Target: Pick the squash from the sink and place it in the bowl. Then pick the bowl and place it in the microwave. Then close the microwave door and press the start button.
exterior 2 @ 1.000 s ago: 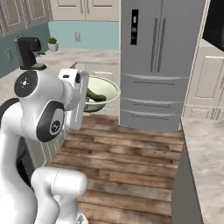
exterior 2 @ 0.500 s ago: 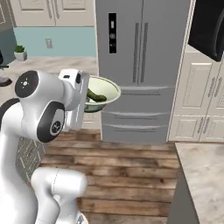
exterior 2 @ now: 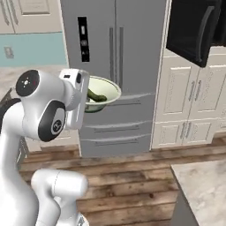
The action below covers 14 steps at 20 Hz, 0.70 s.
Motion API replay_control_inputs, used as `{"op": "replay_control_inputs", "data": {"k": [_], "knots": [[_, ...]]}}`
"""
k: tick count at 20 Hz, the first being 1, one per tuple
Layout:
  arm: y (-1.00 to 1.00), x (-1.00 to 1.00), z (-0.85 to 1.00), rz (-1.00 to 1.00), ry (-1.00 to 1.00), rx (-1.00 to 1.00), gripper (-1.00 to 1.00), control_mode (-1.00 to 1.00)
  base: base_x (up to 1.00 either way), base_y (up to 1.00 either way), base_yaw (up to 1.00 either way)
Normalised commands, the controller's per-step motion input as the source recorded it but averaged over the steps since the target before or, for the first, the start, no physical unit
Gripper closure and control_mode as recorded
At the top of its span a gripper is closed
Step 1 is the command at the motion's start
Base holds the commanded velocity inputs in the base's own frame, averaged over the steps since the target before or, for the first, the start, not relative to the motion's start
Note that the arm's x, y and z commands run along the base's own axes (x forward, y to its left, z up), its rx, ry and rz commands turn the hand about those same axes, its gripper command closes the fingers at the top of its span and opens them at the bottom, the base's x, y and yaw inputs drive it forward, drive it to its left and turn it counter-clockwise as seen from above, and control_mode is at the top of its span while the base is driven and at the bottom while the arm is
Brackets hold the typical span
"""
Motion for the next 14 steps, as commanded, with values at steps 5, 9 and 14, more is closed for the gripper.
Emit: {"op": "replay_control_inputs", "data": {"k": [5, 9, 14], "knots": [[0.0, 0.0, 0.0, 0.0, 0.0, 0.0, 1.0, 1.0, 0.42, 0.07, -0.58], [0.0, 0.0, 0.0, 0.0, 0.0, 0.0, 1.0, 1.0, 0.42, 0.28, -0.53], [0.0, 0.0, 0.0, 0.0, 0.0, 0.0, 1.0, 1.0, 0.35, 0.32, -0.5]]}}
